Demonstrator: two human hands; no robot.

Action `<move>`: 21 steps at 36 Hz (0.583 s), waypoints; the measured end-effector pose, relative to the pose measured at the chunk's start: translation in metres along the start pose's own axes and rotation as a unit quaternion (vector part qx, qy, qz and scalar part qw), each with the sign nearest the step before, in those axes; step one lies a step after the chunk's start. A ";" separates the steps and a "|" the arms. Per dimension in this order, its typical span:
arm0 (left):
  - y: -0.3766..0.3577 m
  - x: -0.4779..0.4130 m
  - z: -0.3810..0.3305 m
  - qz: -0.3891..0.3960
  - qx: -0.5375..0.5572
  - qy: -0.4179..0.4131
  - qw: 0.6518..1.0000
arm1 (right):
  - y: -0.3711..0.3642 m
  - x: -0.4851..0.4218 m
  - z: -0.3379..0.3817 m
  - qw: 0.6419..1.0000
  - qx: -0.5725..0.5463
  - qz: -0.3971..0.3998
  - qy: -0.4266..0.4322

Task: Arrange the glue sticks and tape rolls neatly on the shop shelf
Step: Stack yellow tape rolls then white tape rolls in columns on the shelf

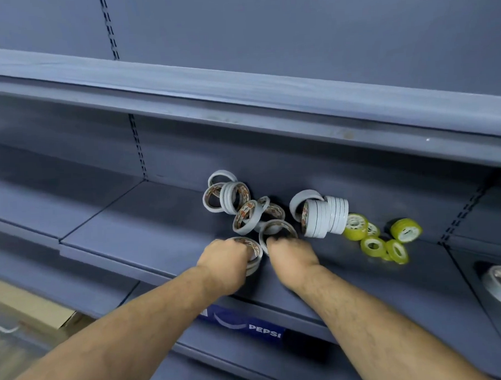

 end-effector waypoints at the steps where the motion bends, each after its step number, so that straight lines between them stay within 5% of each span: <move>1: 0.000 0.000 0.000 0.002 0.000 -0.004 1.000 | 0.000 0.000 0.000 1.000 0.002 -0.003 -0.001; 21: 0.007 0.005 0.008 0.012 0.022 0.025 0.999 | 0.012 0.009 -0.001 0.999 -0.037 -0.025 0.014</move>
Point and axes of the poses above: each hand's wrist, its own x-axis away from the middle knuckle, its own y-axis out of the back of the hand, z = x × y, the point moved 7 cm from there along -x, towards the middle knuckle, and after that the axes turned 1 degree about -x, right-handed, at the moved point
